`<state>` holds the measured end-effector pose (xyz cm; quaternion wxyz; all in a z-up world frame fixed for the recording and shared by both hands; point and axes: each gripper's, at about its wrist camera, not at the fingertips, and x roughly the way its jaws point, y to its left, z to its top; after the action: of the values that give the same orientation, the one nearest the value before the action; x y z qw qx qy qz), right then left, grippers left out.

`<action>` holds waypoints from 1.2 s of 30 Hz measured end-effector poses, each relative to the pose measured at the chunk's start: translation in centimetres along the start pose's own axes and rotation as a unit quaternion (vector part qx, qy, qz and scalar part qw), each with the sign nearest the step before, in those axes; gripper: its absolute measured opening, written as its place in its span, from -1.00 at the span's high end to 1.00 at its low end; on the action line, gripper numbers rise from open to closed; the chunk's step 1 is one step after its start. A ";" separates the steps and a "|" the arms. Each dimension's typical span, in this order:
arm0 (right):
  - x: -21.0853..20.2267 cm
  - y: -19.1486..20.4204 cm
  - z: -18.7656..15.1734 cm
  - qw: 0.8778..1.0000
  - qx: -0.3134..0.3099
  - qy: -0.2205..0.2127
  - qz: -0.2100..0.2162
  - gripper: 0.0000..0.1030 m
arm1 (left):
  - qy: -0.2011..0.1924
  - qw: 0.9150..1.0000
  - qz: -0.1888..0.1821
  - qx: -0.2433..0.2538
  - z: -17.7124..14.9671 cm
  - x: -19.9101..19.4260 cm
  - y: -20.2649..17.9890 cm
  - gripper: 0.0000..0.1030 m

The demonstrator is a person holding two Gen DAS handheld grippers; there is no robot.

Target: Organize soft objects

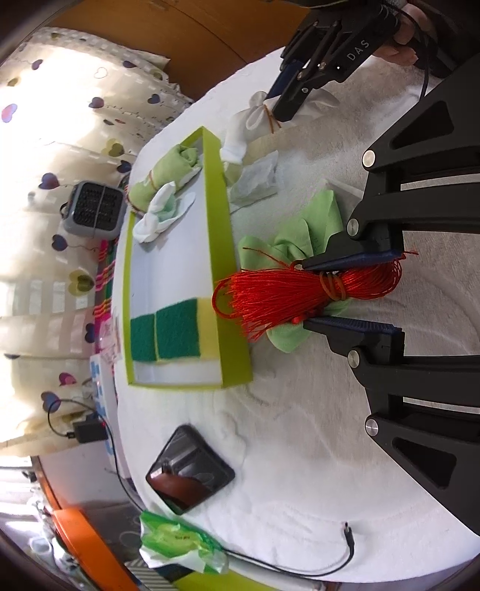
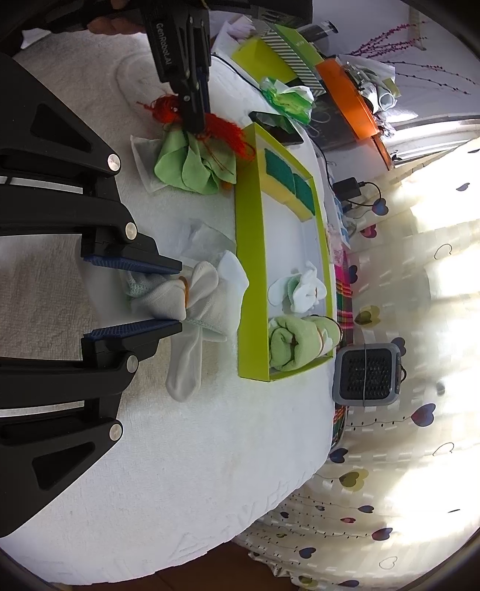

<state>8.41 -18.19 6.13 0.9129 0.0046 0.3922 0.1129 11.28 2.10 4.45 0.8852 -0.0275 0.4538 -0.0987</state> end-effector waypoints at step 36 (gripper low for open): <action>-1.5 3.0 0.9 0.999 -0.023 -0.026 0.011 0.49 | -0.017 0.950 -0.256 -0.178 -1.7 -1.0 8.2 0.56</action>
<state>7.45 -15.51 8.10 0.9213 -0.0094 0.3660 0.1314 10.60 10.43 3.10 0.8183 -0.3015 0.4267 -0.2396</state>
